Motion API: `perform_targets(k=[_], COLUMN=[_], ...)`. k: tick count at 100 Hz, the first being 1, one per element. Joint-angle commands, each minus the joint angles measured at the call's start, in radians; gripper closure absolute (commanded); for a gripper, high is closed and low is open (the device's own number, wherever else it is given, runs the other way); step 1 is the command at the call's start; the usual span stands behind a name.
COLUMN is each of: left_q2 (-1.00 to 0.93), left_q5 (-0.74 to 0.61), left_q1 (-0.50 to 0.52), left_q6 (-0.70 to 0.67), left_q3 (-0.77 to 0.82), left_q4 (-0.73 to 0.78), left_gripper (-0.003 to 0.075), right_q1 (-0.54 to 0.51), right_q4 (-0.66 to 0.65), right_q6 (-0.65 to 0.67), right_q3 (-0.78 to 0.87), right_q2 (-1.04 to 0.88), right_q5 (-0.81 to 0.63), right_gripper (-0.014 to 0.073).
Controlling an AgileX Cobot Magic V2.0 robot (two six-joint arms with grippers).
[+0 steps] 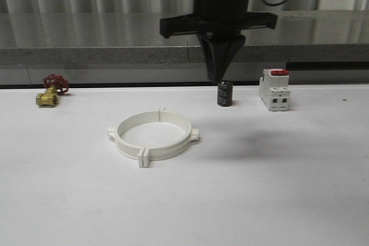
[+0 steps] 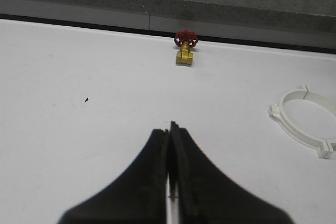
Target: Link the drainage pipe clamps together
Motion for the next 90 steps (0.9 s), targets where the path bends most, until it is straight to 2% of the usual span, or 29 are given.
perform_targets(k=[1,34,64,90], left_q2=[0.012,0.012,0.012,0.012], left_q5=[-0.073,-0.073,-0.073,-0.073], left_q1=[0.002,0.002,0.002,0.002], left_q6=[-0.001,-0.001,-0.001,-0.001], left_q3=[-0.024,-0.024,-0.024,-0.024], left_q4=[-0.006,-0.006,-0.006,-0.006], left_gripper=[0.0741,0.0741,0.0741,0.0741], right_q1=[-0.035,-0.203,-0.379,-0.435], right_q4=[-0.008,-0.008,-0.007,-0.015], right_q6=[-0.022,-0.022,-0.022,-0.022], right_q3=[-0.017,0.154,0.459,0.743], right_q2=[-0.097,-0.291,-0.543,-0.798], right_q5=[0.037,-0.052,-0.176,-0.33], right_gripper=[0.066,0.066,0.066,0.066])
